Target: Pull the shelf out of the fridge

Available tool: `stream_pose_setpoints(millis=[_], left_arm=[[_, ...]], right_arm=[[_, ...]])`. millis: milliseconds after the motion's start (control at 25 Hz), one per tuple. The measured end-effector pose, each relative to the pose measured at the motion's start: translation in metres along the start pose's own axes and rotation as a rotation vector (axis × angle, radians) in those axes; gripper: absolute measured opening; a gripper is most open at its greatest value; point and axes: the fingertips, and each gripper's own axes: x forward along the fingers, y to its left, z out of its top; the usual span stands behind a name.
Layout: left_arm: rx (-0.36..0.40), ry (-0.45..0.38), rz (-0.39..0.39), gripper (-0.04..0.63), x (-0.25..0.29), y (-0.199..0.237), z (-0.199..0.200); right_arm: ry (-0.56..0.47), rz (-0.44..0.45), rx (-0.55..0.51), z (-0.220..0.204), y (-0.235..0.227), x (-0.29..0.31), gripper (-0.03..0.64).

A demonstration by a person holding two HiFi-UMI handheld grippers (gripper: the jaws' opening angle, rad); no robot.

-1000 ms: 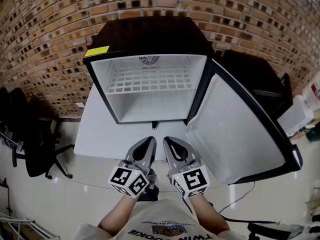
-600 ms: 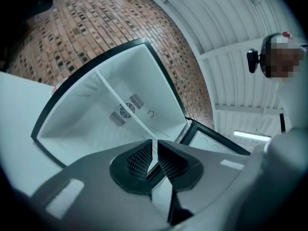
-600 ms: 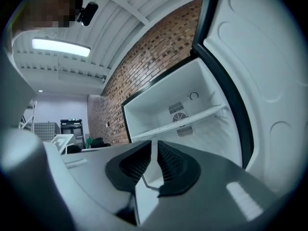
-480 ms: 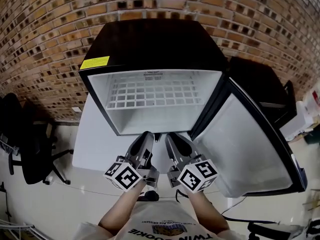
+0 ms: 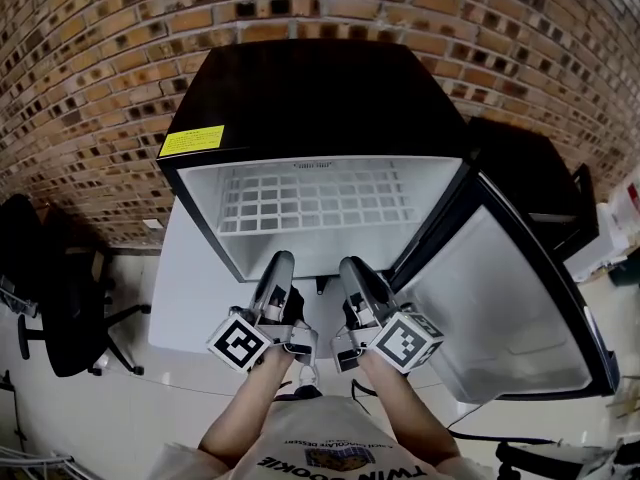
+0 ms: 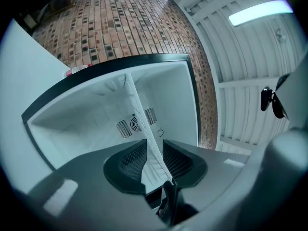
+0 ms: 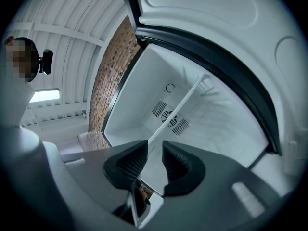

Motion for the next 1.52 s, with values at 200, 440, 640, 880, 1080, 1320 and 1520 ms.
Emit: stream_pose_setpoints(millis=[200, 440, 640, 880, 1080, 1320, 1520], left_arm=[[-0.068, -0.083, -0.011, 0.083, 0.007, 0.005, 0.019], [-0.147, -0.132, 0.008, 0.123, 0.019, 0.017, 0.033], [-0.201, -0.176, 0.027, 0.146, 0.026, 0.029, 0.047], [-0.255, -0.2, 0.055, 0.146, 0.038, 0.039, 0.057], [-0.278, -0.214, 0.099, 0.146, 0.048, 0.047, 0.062], [-0.267, -0.218, 0.103, 0.104, 0.057, 0.046, 0.067], [-0.277, -0.212, 0.114, 0.037, 0.059, 0.045, 0.067]], right_arm=[[-0.067, 0.029, 0.142, 0.01, 0.004, 0.018, 0.101], [-0.131, 0.014, 0.229, 0.023, -0.007, 0.033, 0.124], [-0.174, -0.071, 0.341, 0.029, -0.029, 0.039, 0.137], [-0.236, -0.116, 0.417, 0.043, -0.042, 0.049, 0.137], [-0.296, -0.139, 0.465, 0.057, -0.053, 0.055, 0.132], [-0.313, -0.159, 0.488, 0.062, -0.059, 0.063, 0.078], [-0.328, -0.153, 0.487, 0.065, -0.058, 0.065, 0.037]])
